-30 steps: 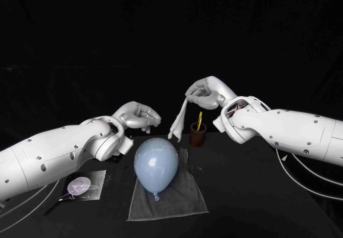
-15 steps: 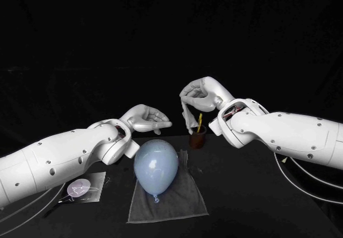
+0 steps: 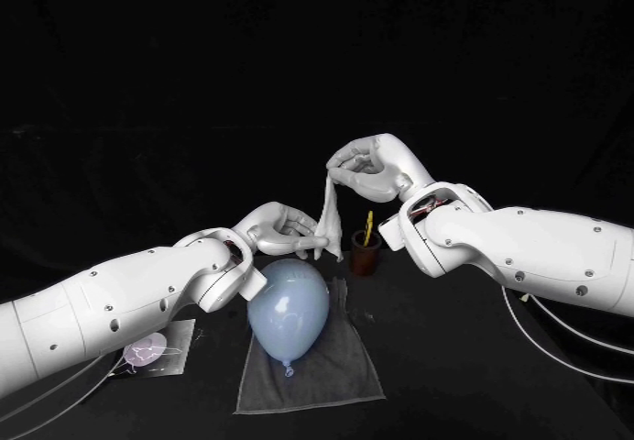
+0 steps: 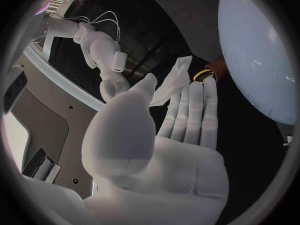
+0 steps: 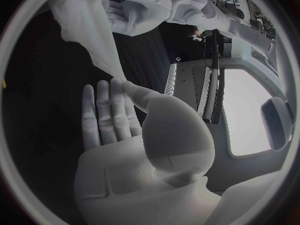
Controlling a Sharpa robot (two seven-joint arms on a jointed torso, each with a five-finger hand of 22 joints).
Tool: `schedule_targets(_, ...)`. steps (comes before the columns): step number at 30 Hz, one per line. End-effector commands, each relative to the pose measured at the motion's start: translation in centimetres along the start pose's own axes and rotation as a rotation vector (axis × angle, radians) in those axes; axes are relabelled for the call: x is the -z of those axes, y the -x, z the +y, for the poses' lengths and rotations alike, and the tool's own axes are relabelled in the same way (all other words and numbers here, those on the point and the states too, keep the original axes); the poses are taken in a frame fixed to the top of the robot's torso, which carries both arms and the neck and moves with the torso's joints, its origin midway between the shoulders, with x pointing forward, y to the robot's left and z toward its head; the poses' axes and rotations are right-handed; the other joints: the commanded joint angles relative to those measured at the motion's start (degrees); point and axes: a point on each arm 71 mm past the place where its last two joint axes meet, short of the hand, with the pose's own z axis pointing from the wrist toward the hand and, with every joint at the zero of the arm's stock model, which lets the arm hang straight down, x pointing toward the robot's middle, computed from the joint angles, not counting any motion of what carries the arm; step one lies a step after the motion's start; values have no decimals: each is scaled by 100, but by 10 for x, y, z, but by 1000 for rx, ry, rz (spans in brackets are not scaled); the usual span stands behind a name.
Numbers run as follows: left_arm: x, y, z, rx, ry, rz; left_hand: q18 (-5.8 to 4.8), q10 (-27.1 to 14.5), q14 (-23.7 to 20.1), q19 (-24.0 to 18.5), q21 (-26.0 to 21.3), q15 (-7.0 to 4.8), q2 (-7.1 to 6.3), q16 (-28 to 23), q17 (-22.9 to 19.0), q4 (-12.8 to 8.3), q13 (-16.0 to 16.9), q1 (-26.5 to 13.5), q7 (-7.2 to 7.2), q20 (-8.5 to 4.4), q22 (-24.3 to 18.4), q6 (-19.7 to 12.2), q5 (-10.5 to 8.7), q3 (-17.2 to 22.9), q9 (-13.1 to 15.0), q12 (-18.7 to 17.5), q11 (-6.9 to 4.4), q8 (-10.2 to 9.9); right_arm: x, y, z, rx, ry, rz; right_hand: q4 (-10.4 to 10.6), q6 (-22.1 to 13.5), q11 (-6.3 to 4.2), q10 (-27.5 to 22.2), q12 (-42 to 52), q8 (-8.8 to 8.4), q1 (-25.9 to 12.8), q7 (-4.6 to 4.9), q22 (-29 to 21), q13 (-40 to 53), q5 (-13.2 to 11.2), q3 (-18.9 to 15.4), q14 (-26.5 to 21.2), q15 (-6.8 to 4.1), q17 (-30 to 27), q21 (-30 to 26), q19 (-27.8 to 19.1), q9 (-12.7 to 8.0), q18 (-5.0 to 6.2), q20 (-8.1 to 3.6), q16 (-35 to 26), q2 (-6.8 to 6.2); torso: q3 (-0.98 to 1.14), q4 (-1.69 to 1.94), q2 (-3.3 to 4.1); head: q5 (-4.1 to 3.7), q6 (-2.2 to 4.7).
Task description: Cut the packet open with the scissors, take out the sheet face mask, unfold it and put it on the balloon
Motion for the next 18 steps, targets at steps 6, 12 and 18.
schedule_targets(6,-1,-5,3,-17,-13,19,88,19,102,149,-35,-25,110,106,20,4,-48,302,1,-14,-30,46,6,-184,-46,55,6,38,-2,1,9,-125,13,-106,-2,24,-15,-47,27,81,58,4,7,8,19,51,33,10,-8,21,26,614,91,-4,35,-2,3,2,9,-9,-6)
schedule_targets(12,-2,-8,2,-24,-18,33,92,166,233,281,54,-103,259,237,59,-105,-59,665,-70,-84,11,154,7,-73,-83,135,-65,83,-3,2,12,-142,16,-120,0,18,-13,-53,27,79,57,7,8,8,19,55,28,12,-12,20,21,614,90,-3,34,1,-2,-4,5,-7,-16)
schedule_targets(18,-2,-7,3,-30,-20,21,89,169,277,320,96,-111,273,289,75,-103,-78,702,-66,-106,35,158,7,-66,-112,131,-66,74,-5,3,12,-145,14,-128,-1,15,-11,-57,28,78,58,8,9,9,19,58,25,12,-14,20,18,614,89,-2,34,3,5,-3,1,0,-17)
